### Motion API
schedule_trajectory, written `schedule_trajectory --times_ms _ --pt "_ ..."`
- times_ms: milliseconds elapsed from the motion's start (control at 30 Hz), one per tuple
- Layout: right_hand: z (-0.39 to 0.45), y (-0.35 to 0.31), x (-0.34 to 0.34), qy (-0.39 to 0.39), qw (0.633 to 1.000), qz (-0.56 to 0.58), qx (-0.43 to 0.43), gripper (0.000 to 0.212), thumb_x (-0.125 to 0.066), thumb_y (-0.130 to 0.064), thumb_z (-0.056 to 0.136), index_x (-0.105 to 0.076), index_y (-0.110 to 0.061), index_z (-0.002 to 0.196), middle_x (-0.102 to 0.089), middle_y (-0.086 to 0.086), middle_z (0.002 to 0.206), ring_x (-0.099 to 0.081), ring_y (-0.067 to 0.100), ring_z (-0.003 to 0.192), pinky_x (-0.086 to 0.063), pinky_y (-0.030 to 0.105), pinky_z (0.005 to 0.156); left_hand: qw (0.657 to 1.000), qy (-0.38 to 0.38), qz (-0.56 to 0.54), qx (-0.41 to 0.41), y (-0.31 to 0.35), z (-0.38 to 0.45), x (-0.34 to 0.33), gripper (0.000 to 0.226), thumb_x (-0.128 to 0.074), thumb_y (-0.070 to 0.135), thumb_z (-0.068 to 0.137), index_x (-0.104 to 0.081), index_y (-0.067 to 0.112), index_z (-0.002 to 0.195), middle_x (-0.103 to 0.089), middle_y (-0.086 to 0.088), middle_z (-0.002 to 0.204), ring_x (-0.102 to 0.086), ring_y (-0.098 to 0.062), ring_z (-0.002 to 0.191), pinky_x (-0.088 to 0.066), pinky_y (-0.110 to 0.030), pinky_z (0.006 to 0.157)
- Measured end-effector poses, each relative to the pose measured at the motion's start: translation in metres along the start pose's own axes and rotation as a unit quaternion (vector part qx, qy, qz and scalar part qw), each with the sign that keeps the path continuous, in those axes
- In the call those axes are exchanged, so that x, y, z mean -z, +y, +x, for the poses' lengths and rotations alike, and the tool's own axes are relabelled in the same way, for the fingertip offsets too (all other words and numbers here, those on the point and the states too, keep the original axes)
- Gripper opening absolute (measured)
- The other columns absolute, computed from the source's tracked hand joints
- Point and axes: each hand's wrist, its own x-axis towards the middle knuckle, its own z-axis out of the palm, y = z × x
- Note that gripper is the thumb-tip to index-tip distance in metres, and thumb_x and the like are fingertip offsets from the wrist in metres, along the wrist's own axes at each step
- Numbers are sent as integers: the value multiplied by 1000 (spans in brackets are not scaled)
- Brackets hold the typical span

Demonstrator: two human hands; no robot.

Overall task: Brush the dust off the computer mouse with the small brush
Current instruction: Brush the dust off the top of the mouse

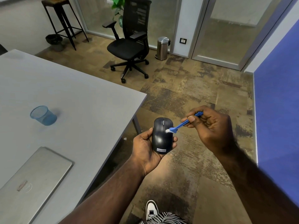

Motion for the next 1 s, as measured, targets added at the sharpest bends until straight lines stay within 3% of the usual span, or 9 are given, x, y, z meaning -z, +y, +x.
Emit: schedule_trajectory --times_ms 167,300,367,467,567,667,833,1000 --pt "4 2 -3 48 999 -20 -11 18 -61 -7 94 -67 -22 100 -73 -14 91 -75 5 80 -63 37 70 1000 -26 -11 -3 0 0 0 58 -27 32 96 -49 -3 136 -55 -26 133 -62 -35 88 -56 -41 76" --pt "-2 -4 -3 -2 1000 10 13 13 -62 -7 90 -69 -17 96 -74 -5 86 -75 9 77 -62 38 65 1000 -10 -24 -6 0 1 -1 57 -31 32 94 -53 -5 131 -58 -28 124 -62 -36 87 -57 -41 73" --pt "-6 -9 -2 -43 998 28 37 14 -63 -2 87 -68 -14 92 -73 -7 84 -74 5 75 -62 33 63 999 1 -42 -6 -1 0 1 54 -32 30 95 -62 -6 121 -62 -28 118 -64 -37 88 -57 -40 69" --pt "-11 -11 -4 -86 995 29 51 8 -63 -10 88 -70 -12 91 -75 -4 84 -75 6 77 -61 34 62 999 4 -48 -16 -1 0 0 54 -30 29 97 -70 -5 108 -65 -28 116 -69 -38 89 -57 -42 73" --pt "-9 -8 -6 -33 998 4 61 10 -62 -9 90 -69 -13 96 -73 -9 87 -74 4 77 -61 35 61 999 1 -43 -14 2 0 -3 56 -32 31 95 -57 -7 126 -58 -29 126 -63 -40 92 -58 -42 72" --pt "-6 -9 -5 15 998 -1 66 13 -61 -5 92 -66 -14 100 -72 -9 91 -74 5 80 -62 34 63 999 1 -46 -10 3 2 -1 56 -33 32 94 -55 -6 129 -57 -28 128 -60 -39 90 -57 -42 72" --pt "-14 -14 -8 -67 992 7 107 9 -63 -8 89 -70 -8 95 -74 -5 90 -74 7 79 -61 34 62 999 9 -30 -16 -2 1 0 56 -32 32 95 -69 -6 110 -65 -27 115 -65 -37 88 -56 -42 72" --pt "-10 -12 -8 10 995 -38 96 15 -64 -6 90 -69 -18 98 -73 -9 88 -73 5 78 -59 37 61 999 10 -27 -17 -1 1 -2 56 -32 33 94 -58 -6 126 -59 -29 126 -60 -39 91 -57 -42 73"
